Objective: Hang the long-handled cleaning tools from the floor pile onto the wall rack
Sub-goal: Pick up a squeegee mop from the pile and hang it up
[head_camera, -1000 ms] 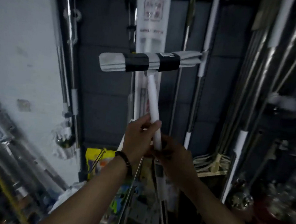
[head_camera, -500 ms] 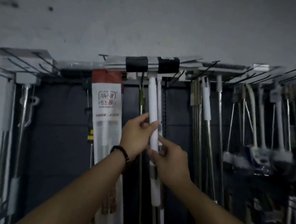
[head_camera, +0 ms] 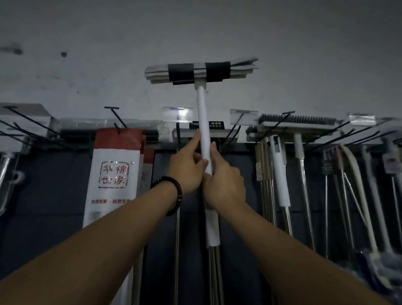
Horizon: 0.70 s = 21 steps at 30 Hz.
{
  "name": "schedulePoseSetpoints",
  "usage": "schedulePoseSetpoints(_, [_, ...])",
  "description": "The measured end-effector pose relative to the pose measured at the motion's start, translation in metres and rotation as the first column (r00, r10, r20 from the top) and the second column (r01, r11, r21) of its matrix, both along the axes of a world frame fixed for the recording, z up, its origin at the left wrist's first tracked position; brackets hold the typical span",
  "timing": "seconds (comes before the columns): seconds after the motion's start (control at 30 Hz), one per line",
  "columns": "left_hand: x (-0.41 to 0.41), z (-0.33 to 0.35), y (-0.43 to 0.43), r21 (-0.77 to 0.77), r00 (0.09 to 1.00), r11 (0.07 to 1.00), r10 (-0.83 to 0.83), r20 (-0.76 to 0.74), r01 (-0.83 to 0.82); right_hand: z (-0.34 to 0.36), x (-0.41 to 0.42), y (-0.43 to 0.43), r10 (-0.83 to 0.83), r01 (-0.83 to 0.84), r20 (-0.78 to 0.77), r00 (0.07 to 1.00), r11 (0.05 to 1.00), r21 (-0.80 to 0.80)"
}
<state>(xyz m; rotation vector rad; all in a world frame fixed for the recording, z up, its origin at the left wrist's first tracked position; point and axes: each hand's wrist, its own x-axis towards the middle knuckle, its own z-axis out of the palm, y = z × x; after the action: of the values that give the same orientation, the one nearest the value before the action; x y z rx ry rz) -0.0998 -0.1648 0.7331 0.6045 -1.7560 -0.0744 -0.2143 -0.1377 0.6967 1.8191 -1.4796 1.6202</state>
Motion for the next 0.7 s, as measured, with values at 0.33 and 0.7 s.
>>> schedulePoseSetpoints(0.33, [-0.031, -0.019, -0.067, 0.178, 0.99, 0.984, -0.044, 0.136, 0.02, -0.022, -0.022, -0.072, -0.054, 0.065, -0.079, 0.995, 0.988, 0.139])
schedulePoseSetpoints(0.7, [-0.042, -0.06, -0.11, 0.318, 0.982, 0.947, -0.013, 0.19, -0.049, -0.052, -0.029, -0.143, 0.01, 0.008, -0.069, 0.998, 0.97, 0.245])
